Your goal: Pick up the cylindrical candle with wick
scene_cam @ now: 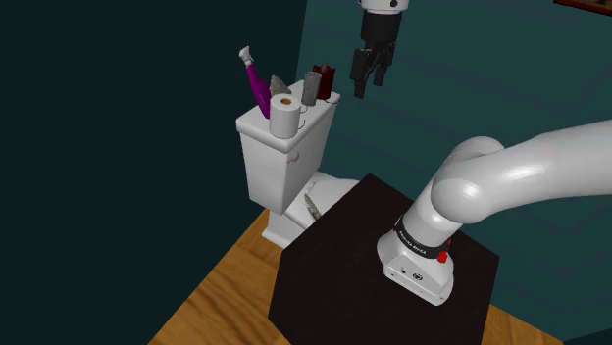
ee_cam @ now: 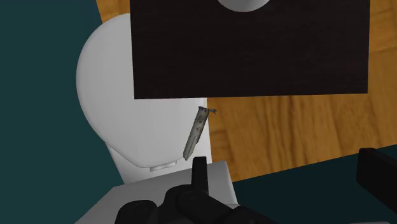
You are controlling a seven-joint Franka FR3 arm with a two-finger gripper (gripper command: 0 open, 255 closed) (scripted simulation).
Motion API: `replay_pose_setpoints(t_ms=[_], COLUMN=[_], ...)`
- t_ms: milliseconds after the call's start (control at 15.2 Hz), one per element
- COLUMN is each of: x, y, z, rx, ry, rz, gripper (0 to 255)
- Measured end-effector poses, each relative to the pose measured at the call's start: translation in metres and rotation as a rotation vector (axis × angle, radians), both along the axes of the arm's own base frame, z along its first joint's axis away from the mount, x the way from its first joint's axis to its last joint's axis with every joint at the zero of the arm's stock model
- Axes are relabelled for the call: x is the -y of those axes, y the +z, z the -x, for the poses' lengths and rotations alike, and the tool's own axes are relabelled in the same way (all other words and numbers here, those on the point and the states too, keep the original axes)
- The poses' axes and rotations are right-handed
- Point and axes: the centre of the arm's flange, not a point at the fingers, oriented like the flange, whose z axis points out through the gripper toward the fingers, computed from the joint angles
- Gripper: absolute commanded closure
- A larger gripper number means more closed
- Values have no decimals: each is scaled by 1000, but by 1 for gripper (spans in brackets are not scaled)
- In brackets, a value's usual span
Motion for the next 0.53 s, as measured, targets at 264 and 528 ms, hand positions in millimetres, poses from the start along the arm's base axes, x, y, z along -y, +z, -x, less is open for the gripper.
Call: replay_pose_setpoints(t_ms=[264,528], x=[17,46], y=[-6,-20], z=[-20,-58], rx=[7,21], ry=[1,5], rz=[-9,-26], gripper=[0,0])
